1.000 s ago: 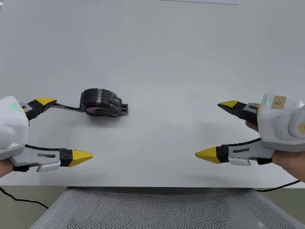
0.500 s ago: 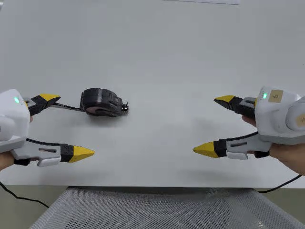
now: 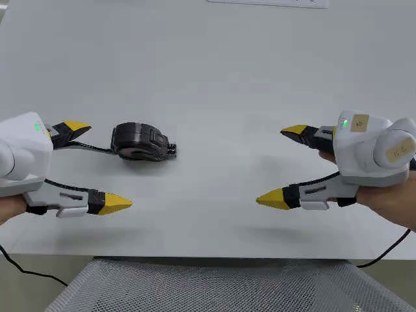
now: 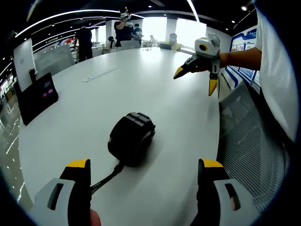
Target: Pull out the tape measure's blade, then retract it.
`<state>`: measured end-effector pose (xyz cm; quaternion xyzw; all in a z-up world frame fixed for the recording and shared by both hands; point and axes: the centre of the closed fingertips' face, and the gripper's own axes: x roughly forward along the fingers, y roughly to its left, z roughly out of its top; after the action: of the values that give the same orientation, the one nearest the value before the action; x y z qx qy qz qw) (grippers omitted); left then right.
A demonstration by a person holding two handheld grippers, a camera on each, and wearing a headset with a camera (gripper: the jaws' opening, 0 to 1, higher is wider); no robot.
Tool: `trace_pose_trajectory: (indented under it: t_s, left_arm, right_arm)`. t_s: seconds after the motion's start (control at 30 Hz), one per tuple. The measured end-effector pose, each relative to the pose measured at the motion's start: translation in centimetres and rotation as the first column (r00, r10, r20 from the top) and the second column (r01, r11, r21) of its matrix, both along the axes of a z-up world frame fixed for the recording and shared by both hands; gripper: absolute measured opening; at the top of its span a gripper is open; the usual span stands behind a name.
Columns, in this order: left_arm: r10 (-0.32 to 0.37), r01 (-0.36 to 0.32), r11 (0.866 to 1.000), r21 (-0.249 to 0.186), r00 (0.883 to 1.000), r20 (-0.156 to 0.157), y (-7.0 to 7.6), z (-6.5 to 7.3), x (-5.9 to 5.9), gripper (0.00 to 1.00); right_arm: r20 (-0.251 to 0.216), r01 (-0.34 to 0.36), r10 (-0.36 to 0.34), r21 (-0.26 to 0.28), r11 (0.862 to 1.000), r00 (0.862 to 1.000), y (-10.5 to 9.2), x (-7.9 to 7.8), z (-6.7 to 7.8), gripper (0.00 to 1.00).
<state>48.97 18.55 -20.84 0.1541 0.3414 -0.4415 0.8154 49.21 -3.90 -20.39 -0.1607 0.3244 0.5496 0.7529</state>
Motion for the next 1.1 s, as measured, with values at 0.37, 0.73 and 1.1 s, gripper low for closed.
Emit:
trace_pose_trajectory:
  t_s: [0.37,0.73,1.1]
  left_arm:
    - [-0.034,0.034,0.999,0.034,0.999,-0.003,-0.2,-0.6,0.7,0.89]
    - [-0.060,0.060,0.997,0.039,0.998,0.002,-1.1,-1.0,1.3,0.88]
    - [-0.088,0.089,0.995,0.054,0.996,-0.020,-1.8,-1.7,1.8,0.85]
  right_arm:
    - [0.010,-0.030,0.030,0.008,1.000,1.000,1.0,0.7,-0.4,0.78]
    - [0.020,-0.044,0.043,0.044,0.998,0.999,3.2,1.4,-1.3,0.78]
    - [0.012,-0.055,0.054,0.083,0.995,0.998,5.7,1.7,-2.1,0.78]
